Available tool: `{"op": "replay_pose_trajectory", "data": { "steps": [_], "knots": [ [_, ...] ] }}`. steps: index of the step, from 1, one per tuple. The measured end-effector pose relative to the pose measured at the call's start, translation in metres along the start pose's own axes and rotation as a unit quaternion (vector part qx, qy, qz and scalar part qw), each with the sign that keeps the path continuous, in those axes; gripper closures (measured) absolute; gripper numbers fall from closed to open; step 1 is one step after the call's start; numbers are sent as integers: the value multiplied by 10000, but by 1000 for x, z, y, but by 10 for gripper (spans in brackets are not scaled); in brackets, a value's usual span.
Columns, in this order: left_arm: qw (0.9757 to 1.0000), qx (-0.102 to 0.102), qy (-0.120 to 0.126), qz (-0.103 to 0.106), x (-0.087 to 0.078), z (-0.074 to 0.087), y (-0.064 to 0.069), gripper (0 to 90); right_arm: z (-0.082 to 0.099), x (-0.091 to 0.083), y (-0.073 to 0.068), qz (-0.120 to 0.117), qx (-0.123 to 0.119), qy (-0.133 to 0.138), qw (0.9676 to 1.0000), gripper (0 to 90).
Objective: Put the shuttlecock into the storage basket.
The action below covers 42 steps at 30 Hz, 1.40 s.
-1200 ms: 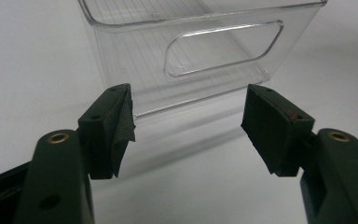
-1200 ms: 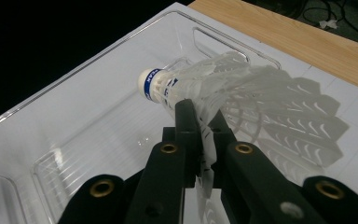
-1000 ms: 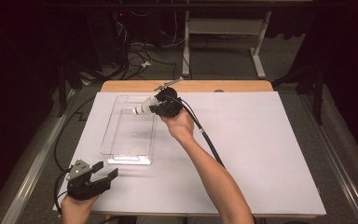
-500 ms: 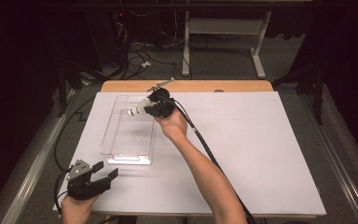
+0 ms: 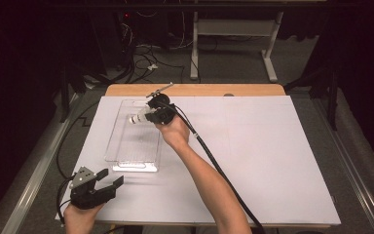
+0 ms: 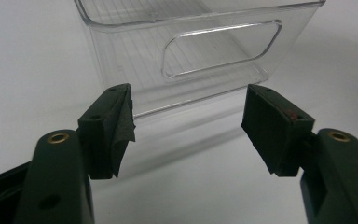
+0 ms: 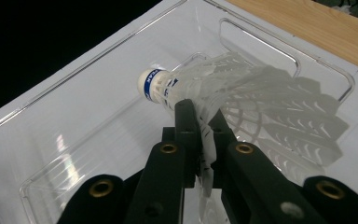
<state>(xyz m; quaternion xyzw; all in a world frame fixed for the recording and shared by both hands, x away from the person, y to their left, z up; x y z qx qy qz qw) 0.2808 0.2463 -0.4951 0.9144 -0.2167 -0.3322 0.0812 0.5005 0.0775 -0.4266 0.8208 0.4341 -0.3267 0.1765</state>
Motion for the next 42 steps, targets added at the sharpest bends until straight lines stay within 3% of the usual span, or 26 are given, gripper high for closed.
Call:
{"op": "replay_pose_trajectory", "data": {
  "steps": [19,42],
  "knots": [
    [10000,-11,20,16,-1,0,0,345,-3,21,-10,-34,14,-190,9998,882],
    [10000,-2,30,32,-1,0,0,345,-2,40,-23,32,-144,-425,9990,873]
  ]
}}
Point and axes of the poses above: each handheld gripper's, and its own axes: x roughly forward along the jaws, z roughly out of its underside, y roughly to its right, the point moved 5 cm from there along x, roughly forward along the jaws, and after that the axes turned 10 degrees about -x, right-handed, at the moved point
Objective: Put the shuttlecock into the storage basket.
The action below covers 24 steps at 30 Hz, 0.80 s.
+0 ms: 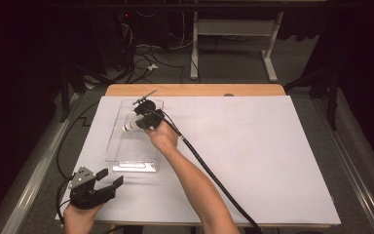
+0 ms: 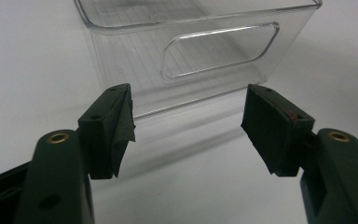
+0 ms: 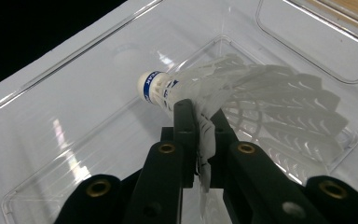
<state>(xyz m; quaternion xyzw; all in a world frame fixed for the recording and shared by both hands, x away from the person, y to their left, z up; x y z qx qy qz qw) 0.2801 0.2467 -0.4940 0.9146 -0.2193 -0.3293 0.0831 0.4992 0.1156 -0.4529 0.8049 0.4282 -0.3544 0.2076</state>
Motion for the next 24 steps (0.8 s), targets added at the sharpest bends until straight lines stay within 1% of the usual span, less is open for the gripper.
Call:
{"op": "replay_pose_trajectory", "data": {
  "steps": [5,9,15,16,19,21,22,24],
  "knots": [
    [10000,20,-9,7,0,0,1,345,1,3,-1,38,26,-51,10000,870],
    [10000,18,-10,7,0,0,1,345,3,5,-2,12,-24,-110,9999,865],
    [10000,23,-10,6,0,0,1,346,3,6,-3,-33,-22,-151,9999,855],
    [10000,22,-10,6,0,0,1,345,3,6,-4,-37,15,-171,9998,854],
    [10000,26,-8,10,0,0,1,346,4,7,-3,-44,-12,-195,9998,854],
    [10000,33,-5,4,0,0,1,348,4,8,-5,-64,42,-219,9997,855],
    [10000,27,-2,6,0,0,1,348,4,8,-5,-77,-14,-236,9997,855],
    [10000,30,-6,4,1,0,1,348,4,9,-6,-99,-33,-272,9996,854]
  ]
}}
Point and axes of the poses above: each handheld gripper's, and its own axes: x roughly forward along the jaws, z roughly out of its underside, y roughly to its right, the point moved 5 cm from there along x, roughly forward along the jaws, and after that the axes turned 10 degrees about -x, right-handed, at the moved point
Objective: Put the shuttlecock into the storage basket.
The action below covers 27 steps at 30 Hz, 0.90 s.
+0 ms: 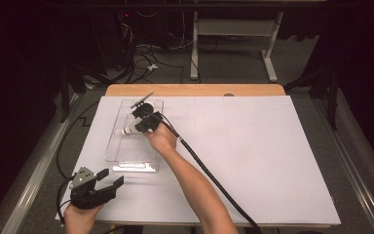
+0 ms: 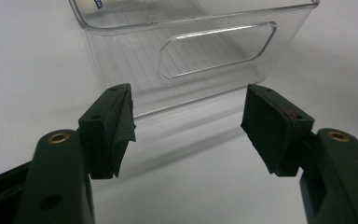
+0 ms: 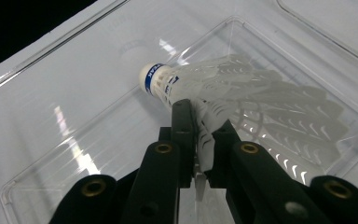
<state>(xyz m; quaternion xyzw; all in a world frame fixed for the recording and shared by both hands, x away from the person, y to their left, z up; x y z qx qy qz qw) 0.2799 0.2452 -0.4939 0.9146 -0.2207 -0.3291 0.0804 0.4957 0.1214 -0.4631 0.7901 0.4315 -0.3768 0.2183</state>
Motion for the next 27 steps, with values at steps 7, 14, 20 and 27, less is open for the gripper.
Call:
{"op": "replay_pose_trajectory", "data": {
  "steps": [7,14,20,27],
  "knots": [
    [10000,3,2,5,0,0,0,348,0,0,1,-9,-2,-60,10000,812],
    [10000,31,6,6,0,0,0,351,-1,-4,2,164,-42,-92,9998,717],
    [10000,32,0,1,0,0,0,351,0,-7,4,92,-57,-182,9998,652],
    [10000,24,10,4,0,0,0,351,0,-14,3,121,-153,-253,9995,629]
  ]
}}
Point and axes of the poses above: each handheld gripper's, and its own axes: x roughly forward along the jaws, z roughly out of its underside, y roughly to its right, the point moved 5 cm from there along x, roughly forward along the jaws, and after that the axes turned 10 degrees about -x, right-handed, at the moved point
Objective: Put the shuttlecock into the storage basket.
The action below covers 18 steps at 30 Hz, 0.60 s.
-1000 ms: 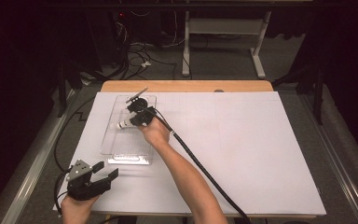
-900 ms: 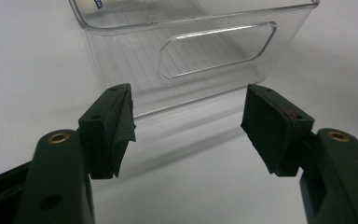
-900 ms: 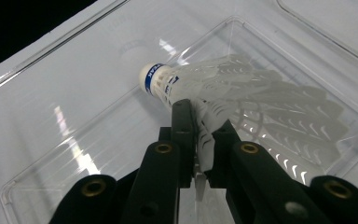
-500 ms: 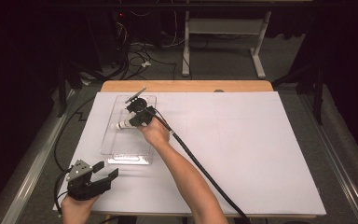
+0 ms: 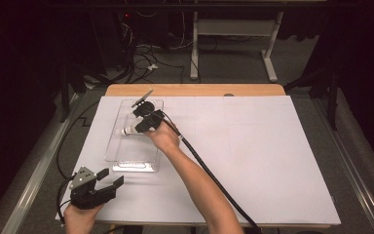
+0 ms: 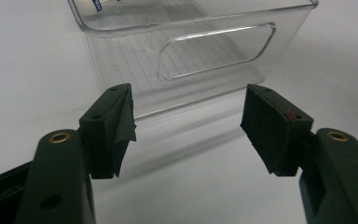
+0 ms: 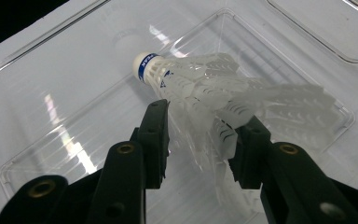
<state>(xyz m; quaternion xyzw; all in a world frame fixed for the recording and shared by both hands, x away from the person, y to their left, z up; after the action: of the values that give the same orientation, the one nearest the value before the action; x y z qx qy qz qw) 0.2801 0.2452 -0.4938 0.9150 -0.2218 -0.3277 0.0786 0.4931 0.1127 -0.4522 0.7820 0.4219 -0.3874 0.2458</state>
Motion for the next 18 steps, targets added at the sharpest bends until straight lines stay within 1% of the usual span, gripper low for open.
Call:
{"op": "replay_pose_trajectory", "data": {
  "steps": [2,4,6,8,10,11,14,15,18],
  "knots": [
    [10000,6,-12,0,0,0,0,351,0,-3,1,-55,6,27,10000,633],
    [10000,11,-6,-6,0,0,0,351,1,-5,1,-114,71,67,9999,634],
    [10000,-12,-6,-3,1,0,-1,351,3,-8,1,-146,94,28,9998,635],
    [10000,-1,-17,-8,1,0,-1,350,6,-8,3,-151,92,41,9998,639],
    [10000,10,-17,-5,1,0,0,351,9,-9,6,-189,173,50,9997,646],
    [10000,13,-18,-5,1,0,0,351,10,-9,8,-198,164,65,9996,648],
    [10000,5,-18,-6,2,0,-1,352,15,-12,10,-257,276,60,9993,701],
    [10000,2,-24,-8,2,0,-1,352,16,-13,11,-247,244,68,9994,707],
    [10000,-1,-36,-16,2,-1,-1,352,20,-20,13,-257,294,90,9992,746]
  ]
}}
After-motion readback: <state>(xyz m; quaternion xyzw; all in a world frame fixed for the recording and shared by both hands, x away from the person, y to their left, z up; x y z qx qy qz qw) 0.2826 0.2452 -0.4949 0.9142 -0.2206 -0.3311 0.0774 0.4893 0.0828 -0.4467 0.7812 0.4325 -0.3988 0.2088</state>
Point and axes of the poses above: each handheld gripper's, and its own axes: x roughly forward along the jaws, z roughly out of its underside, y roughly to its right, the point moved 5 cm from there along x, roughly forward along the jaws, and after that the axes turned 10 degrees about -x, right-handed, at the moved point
